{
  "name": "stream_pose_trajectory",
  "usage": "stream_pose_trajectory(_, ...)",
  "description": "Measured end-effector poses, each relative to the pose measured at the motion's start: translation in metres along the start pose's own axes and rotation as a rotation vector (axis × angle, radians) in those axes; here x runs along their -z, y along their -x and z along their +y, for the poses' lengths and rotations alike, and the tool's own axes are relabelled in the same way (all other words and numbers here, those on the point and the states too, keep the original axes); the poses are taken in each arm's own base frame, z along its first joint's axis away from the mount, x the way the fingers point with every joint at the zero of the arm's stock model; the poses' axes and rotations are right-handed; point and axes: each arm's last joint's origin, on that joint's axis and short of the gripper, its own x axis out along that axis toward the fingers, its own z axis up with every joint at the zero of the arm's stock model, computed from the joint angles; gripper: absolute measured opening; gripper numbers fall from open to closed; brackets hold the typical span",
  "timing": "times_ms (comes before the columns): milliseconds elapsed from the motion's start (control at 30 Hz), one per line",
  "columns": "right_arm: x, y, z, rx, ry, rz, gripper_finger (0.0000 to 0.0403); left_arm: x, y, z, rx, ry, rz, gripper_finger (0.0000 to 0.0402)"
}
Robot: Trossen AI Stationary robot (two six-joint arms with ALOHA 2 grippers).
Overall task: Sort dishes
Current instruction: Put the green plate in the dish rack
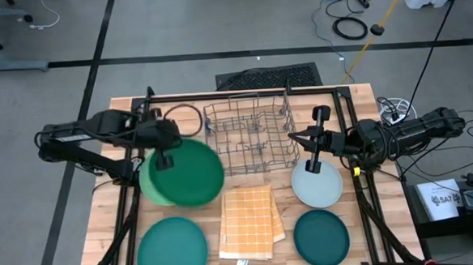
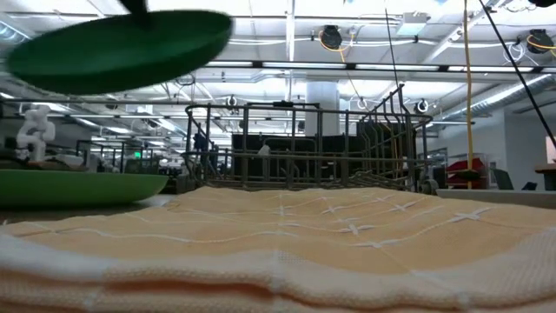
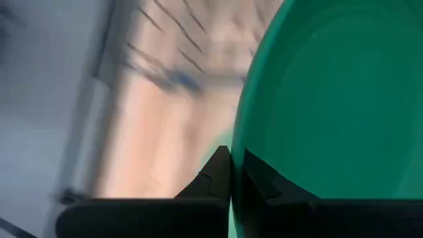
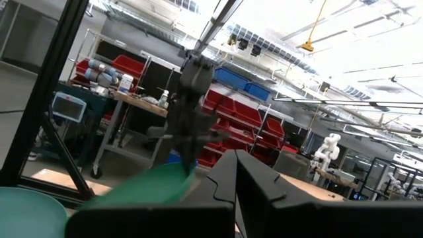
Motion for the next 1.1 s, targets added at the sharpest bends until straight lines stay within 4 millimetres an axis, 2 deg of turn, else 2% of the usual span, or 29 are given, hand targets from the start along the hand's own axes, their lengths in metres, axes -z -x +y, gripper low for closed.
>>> stream_pose_trajectory(200,0.0,0.0,0.0,0.0,-0.001,-0.002,0.0,-0.029,0.021,0.01,-0.192,-0.187,-0.275,0.0011)
stream_pose_trajectory(400,-0.001,0.0,-0.001,0.002,-0.078,-0.006,0.0,-0.071,0.038,0.014,-0.365,-0.418,-0.628,0.0011)
stream_pose_trajectory(500,-0.001,0.001,-0.001,0.003,-0.141,-0.008,0.0,-0.089,0.036,0.016,-0.376,-0.506,-0.761,0.0011)
stream_pose_trajectory(600,-0.002,0.001,-0.001,0.004,-0.169,-0.011,0.0,-0.1,0.021,0.02,-0.325,-0.579,-0.796,0.0011)
stream_pose_trajectory(800,0.0,0.001,0.0,-0.003,-0.186,0.004,0.0,-0.113,-0.03,0.044,-0.262,-0.597,-0.662,0.0011)
stream_pose_trajectory(967,0.004,0.001,0.002,-0.02,-0.172,0.046,0.0,-0.109,-0.058,0.076,-0.139,-0.593,-0.636,0.0011)
stream_pose_trajectory(1100,0.01,0.001,0.002,-0.034,-0.093,0.106,0.0,-0.1,-0.071,0.105,-0.069,-0.604,-0.644,0.0011)
